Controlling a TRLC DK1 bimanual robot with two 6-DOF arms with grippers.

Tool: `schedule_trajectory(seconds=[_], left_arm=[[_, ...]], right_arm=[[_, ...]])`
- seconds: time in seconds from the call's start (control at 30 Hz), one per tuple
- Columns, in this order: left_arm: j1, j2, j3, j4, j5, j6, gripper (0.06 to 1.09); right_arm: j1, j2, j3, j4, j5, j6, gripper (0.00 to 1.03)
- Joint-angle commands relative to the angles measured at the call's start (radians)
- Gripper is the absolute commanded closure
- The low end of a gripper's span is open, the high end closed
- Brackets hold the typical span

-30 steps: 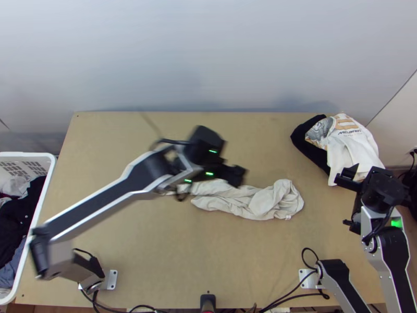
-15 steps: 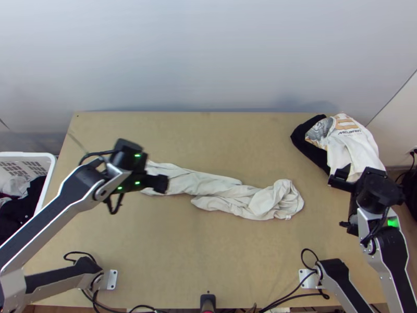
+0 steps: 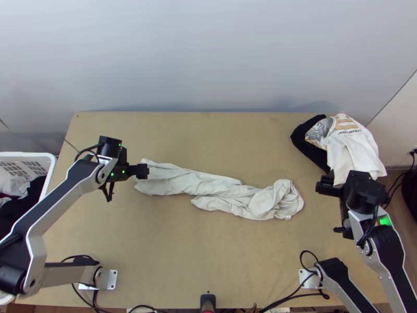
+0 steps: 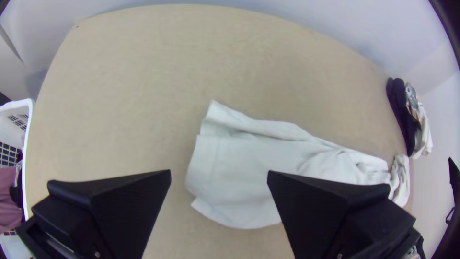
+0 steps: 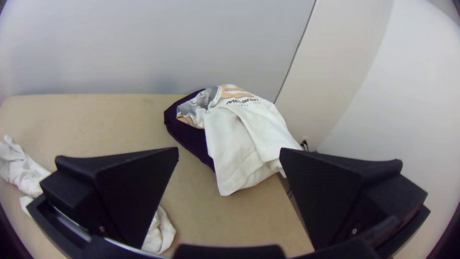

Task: Fold the t-shirt

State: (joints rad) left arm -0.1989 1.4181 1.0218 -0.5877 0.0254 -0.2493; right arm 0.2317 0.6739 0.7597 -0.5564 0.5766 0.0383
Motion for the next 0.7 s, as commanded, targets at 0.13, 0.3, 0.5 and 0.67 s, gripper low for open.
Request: schedule_trajectory(seconds=[0.13, 0.3, 0.5, 0.67], left_arm=[[0.038, 0.193, 0.054, 0.066, 0.001, -0.033, 0.24], [0.030, 0.217, 0.055, 0.040, 0.001, -0.059, 0.44], [0.027, 0.171, 0.040, 0.042, 0.001, -0.068, 0.89], [0.026, 0.097, 0.050, 0.054, -0.001, -0.077, 1.05]], right_arm=[[0.017, 0.013, -0.003, -0.017, -0.011, 0.000, 0.04], [0.020, 0.039, 0.003, -0.016, -0.027, 0.003, 0.05], [0.066, 0.104, 0.047, -0.011, -0.044, 0.011, 0.05], [0.164, 0.136, 0.082, -0.060, -0.093, 0.117, 0.05]])
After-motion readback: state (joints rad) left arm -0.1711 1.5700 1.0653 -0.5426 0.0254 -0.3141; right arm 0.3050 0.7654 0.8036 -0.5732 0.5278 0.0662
